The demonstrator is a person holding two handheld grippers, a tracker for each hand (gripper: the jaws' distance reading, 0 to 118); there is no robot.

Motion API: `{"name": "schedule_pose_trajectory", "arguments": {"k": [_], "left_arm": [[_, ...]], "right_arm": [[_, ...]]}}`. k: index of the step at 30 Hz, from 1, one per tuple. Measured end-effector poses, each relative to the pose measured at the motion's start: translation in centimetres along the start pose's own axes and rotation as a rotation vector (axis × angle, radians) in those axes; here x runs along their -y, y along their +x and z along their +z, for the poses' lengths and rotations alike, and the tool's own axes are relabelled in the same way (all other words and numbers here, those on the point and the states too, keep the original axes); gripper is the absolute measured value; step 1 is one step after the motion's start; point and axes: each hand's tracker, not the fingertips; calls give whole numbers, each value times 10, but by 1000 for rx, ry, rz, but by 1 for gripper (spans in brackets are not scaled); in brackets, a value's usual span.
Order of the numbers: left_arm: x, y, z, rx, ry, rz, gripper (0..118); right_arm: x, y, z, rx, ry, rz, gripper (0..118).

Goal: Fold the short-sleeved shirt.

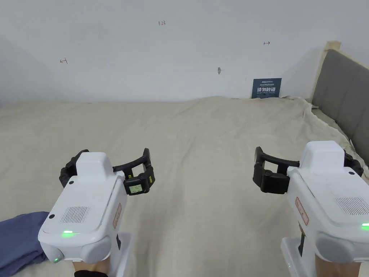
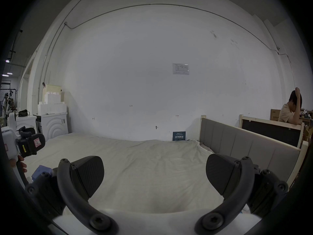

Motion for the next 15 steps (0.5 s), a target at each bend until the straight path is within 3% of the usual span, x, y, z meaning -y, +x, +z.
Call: {"name": "schedule_pose_trajectory", "arguments": {"k": [15], "left_arm": [[-1,0,3,-10,13,-10,118]], "right_arm": [[-2,-1,3,-1,20,-1,118]]}}
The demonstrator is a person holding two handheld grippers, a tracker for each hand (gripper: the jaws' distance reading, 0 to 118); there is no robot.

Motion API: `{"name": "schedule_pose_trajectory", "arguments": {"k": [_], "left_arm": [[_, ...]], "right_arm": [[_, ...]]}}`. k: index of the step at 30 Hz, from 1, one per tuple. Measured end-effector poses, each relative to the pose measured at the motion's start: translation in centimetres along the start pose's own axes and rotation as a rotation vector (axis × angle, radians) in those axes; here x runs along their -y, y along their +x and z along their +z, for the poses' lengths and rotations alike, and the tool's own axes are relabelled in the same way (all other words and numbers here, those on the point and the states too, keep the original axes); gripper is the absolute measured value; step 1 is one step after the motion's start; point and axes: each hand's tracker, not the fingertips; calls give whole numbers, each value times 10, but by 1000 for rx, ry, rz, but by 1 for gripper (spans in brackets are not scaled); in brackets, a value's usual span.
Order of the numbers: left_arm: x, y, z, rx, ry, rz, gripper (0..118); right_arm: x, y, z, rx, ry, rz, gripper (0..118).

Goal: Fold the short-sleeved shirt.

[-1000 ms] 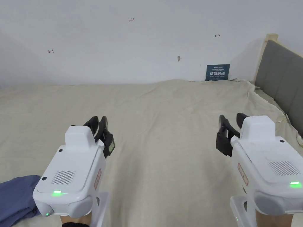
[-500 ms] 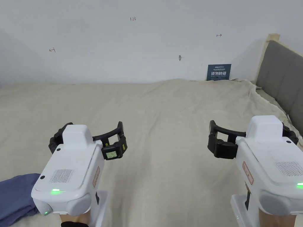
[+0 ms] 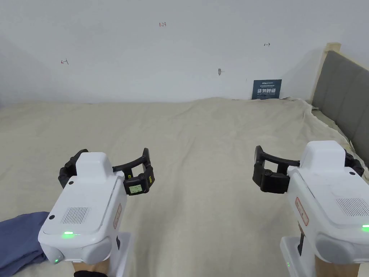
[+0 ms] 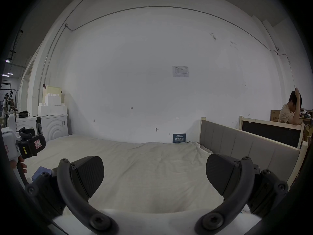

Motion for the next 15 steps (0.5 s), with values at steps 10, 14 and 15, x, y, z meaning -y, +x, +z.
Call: {"name": "schedule_pose_trajectory", "arguments": {"k": [10,14,15], "left_arm": [[0,-1,1,-8,2,-1,118],[0,-1,1,-9,9,-1,118],[0,-1,1,-9,9,-2,118]], "right_arm": [[0,-1,0,-7,4,-2,118],[0,-1,0,-8,3,-3,118],[0,-1,-1,-8,4,-3,118]]}}
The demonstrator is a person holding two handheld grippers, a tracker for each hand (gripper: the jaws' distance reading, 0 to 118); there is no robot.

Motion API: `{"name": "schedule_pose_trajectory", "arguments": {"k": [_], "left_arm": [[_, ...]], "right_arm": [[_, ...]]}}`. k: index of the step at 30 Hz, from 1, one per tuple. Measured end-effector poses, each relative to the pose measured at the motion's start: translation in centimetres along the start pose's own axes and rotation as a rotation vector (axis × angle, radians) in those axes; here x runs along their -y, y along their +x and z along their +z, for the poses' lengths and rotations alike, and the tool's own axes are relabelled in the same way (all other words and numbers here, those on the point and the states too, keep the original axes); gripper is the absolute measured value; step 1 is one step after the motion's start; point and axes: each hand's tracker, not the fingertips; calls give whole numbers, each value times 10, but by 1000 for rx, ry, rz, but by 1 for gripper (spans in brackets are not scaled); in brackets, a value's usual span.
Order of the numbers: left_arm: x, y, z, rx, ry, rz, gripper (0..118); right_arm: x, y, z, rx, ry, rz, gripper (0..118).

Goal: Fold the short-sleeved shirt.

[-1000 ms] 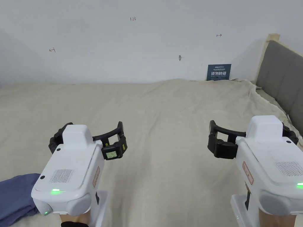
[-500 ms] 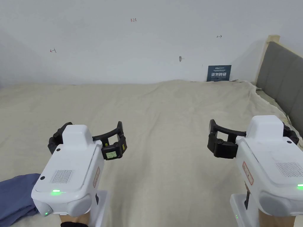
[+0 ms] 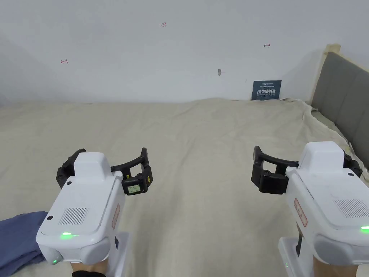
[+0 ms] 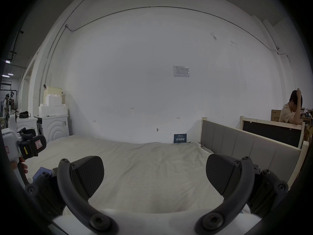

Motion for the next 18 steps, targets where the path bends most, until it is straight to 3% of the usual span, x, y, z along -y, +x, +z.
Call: {"name": "schedule_pose_trajectory", "arguments": {"k": [18], "left_arm": [[-1,-1,1,-4,6,0,118]], "right_arm": [[-1,-1,1,8,0,2,118]]}}
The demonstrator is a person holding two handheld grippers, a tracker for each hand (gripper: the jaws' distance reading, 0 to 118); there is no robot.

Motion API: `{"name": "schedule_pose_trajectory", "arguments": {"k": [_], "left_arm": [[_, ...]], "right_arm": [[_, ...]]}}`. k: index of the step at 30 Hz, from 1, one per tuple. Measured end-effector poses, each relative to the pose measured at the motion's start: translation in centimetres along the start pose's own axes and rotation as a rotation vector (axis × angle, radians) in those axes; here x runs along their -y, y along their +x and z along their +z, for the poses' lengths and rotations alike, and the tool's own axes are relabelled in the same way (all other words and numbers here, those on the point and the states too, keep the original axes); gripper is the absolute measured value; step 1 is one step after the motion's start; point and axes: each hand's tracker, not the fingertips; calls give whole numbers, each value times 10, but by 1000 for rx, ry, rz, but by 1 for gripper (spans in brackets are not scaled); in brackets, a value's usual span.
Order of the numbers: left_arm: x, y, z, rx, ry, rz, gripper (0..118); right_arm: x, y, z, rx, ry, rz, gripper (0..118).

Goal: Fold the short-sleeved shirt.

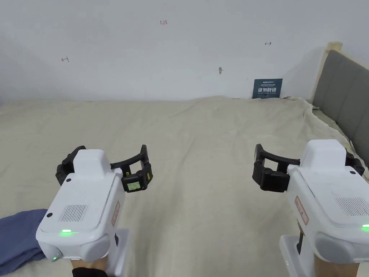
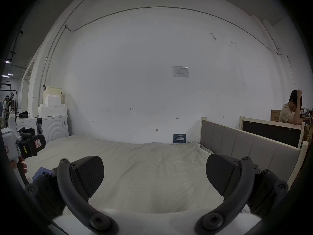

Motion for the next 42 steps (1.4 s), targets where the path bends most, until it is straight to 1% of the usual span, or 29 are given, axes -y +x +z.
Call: {"name": "schedule_pose_trajectory", "arguments": {"k": [18,22,25,26,29,30,32,33,35,37,39,42], "left_arm": [[-2,-1,2,-5,12,9,118],[-1,-2,2,-2,10,6,118],[0,-2,2,-3,8,2,118],[0,-3,2,-1,6,4,118],[-1,-4,3,-2,8,8,118],[-1,-4,3,-3,8,10,118],[-2,-4,3,-1,12,12,118],[-2,-4,3,0,12,12,118],[-2,-4,3,2,10,10,118],[-2,-4,4,3,10,10,118],[-2,-3,3,5,10,13,118],[-1,-3,3,8,8,12,118]], "right_arm": [[2,2,-1,27,-3,17,118],[2,3,-1,15,-4,4,118],[0,5,0,-9,-11,-22,118],[-4,4,1,-20,-31,-40,118],[-11,6,-3,-17,-152,-147,118],[-14,7,-6,17,-199,-179,118],[-20,6,-10,92,-313,-214,117],[-23,7,-13,112,-379,-231,117],[-27,8,-17,152,-460,-257,117],[-29,8,-17,148,-480,-271,117],[-31,6,-16,138,-475,-261,117],[-33,0,-15,138,-474,-214,117]]}}
